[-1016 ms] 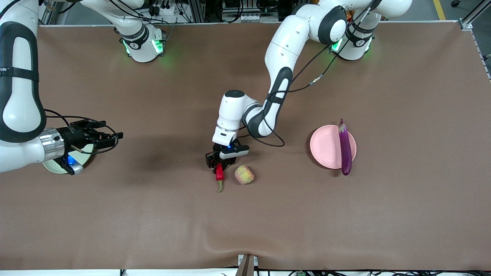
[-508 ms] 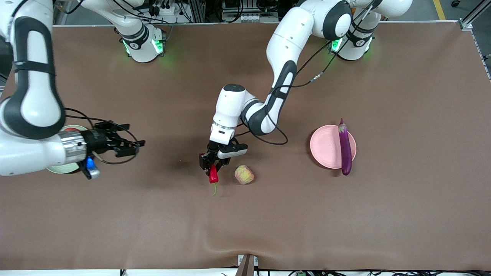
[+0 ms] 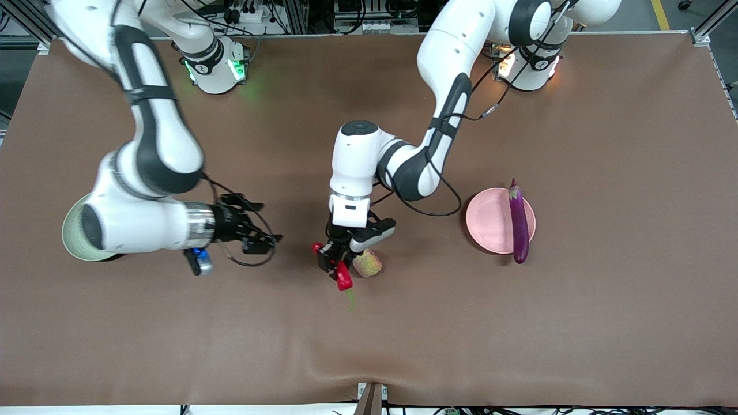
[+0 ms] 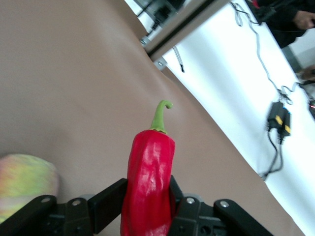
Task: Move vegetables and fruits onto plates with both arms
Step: 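Carry the chili to the pink plate while the right gripper grasps the peach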
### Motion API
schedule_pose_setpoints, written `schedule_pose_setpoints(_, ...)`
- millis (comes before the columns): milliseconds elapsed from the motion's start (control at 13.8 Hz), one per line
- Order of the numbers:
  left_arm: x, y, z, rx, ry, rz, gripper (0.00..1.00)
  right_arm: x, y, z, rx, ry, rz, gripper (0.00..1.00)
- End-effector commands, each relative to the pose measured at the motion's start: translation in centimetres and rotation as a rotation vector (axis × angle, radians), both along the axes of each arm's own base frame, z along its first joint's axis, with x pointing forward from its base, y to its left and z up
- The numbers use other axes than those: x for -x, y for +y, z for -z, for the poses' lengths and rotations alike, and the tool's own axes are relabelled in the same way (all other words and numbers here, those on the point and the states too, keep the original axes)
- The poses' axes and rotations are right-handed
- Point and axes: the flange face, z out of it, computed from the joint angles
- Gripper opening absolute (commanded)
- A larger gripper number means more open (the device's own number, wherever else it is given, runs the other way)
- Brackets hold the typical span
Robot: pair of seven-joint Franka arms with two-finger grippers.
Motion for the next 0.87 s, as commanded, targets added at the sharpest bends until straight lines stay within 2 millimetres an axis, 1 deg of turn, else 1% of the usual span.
schedule_pose_setpoints(0, -1.4, 3.1, -2.2, -0.025, 0.151, 0.041, 0.0, 0.4, 3.9, 1.6, 0.02, -0.006, 0.079, 1.0)
schedule_pose_setpoints(145, -2.8, 5.7, -3.8, -0.059, 0.245, 0.033, 0.0, 0.4, 4.9, 2.7, 0.026, -0.016, 0.085, 1.0)
schedule_pose_setpoints(218, -3.4, 7.4, -4.6, -0.095, 0.293, 0.043, 0.0, 0.5, 5.7, 3.1, 0.029, -0.024, 0.082, 1.0)
schedule_pose_setpoints(290, -4.1, 9.1, -4.8, -0.102, 0.336, 0.063, 0.0, 0.5, 6.0, 3.3, 0.034, -0.028, 0.097, 1.0)
schedule_pose_setpoints(363, -5.0, 11.1, -5.1, -0.097, 0.368, 0.077, 0.0, 0.4, 6.1, 3.6, 0.036, -0.028, 0.111, 1.0)
schedule_pose_setpoints(435, -5.2, 13.1, -5.4, -0.1, 0.392, 0.093, 0.0, 0.3, 6.5, 3.9, 0.038, -0.043, 0.12, 1.0)
schedule_pose_setpoints(508, -4.6, 15.3, -5.2, -0.125, 0.425, 0.119, 0.0, 0.2, 7.3, 4.4, 0.041, -0.068, 0.132, 1.0)
schedule_pose_setpoints(580, -3.9, 17.8, -5.3, -0.158, 0.444, 0.153, 0.0, 0.3, 8.5, 5.1, 0.047, -0.088, 0.166, 1.0)
schedule_pose_setpoints(653, -3.0, 20.2, -4.9, -0.194, 0.464, 0.196, 0.0, 0.2, 9.6, 6.0, 0.055, -0.107, 0.216, 1.0)
schedule_pose_setpoints(726, -2.4, 22.3, -4.2, -0.223, 0.483, 0.228, 0.0, 0.3, 10.8, 7.2, 0.063, -0.131, 0.253, 1.0)
schedule_pose_setpoints(798, -1.6, 24.1, -2.8, -0.261, 0.516, 0.271, 0.0, 0.1, 11.2, 8.6, 0.069, -0.159, 0.28, 1.0)
